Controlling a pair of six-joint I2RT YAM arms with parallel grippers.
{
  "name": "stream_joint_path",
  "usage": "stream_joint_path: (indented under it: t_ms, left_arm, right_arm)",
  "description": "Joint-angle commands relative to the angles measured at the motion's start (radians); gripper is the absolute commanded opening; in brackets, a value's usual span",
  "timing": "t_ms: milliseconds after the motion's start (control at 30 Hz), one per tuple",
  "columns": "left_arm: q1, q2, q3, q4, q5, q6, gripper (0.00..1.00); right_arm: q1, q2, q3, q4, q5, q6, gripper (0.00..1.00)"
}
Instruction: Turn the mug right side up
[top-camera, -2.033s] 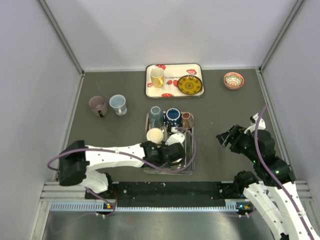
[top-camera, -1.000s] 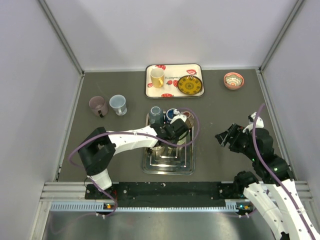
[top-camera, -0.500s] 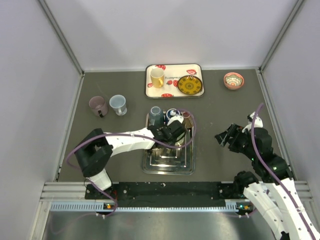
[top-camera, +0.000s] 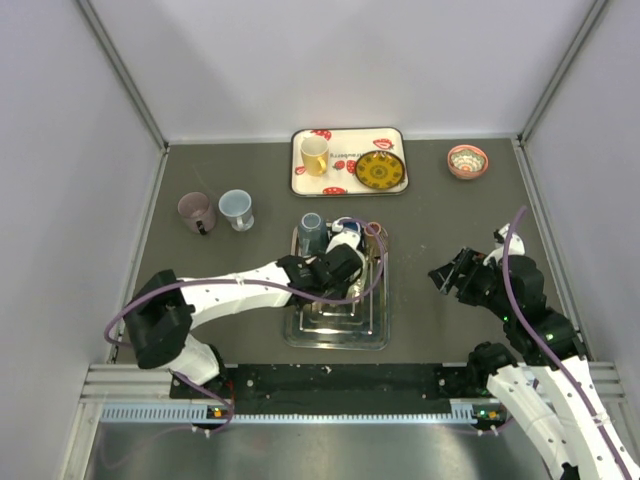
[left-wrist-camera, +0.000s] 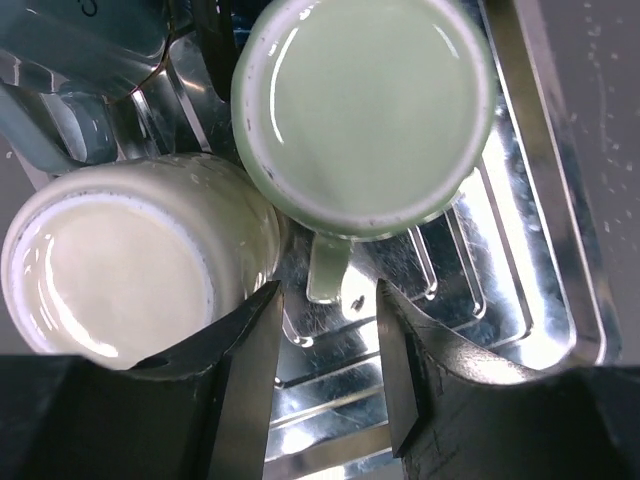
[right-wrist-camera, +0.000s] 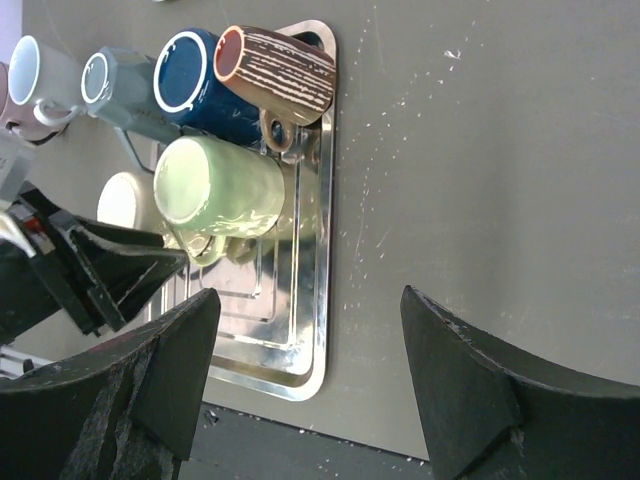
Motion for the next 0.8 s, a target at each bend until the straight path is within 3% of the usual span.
stream_joint_path:
  t_ms: [0, 167, 200, 233, 267, 300, 533, 667, 767]
  left_arm:
    - [-0.055, -0.089, 0.042, -0.034, -0.038, 0.007, 0.48]
    - [-0.141, -0.192, 0.105, -0.107, -0.175, -0.003, 0.49]
    - [-0.139, -0.209, 0.105, -0.119, -0.197, -0.013, 0.55]
    - [-0.133, -0.232, 0.099, -0.121, -0.22, -0.018, 0.69]
    - [-0.107, -0.275, 0.09, -0.121, -0.259, -0.016, 0.91]
    - [-0.084, -0.298, 0.07, -0.121, -0.264, -0.016, 0.99]
    - [0.264, -0.517, -0.044, -0.049, -0.132, 0.042, 0.99]
    - [0.529, -0.464, -0.026, -0.06, -0.049, 0.04, 0.99]
    - [0.643, -0.364, 0.02, -0.076, 0.021, 0.034, 0.99]
  right_arm:
    - [0.009, -0.008, 0.006, 0.041, -0.018, 0.008, 0.73]
    - [0.009, -0.013, 0.013, 0.043, -0.023, 0.008, 0.73]
    - [0.009, -0.011, 0.012, 0.043, -0.024, 0.006, 0.73]
    - [0.009, -0.011, 0.013, 0.043, -0.026, 0.006, 0.73]
    - [0.009, -0.011, 0.013, 0.046, -0.027, 0.006, 0.73]
    - [0.009, -0.011, 0.012, 0.047, -0.029, 0.005, 0.73]
    - [0.009, -0.019, -0.002, 0.082, -0.095, -0.024, 0.73]
    - [0.009, -0.009, -0.011, 0.104, -0.115, -0.044, 0.73]
    - [0.01, 0.0, -0.023, 0.115, -0.124, -0.058, 0.73]
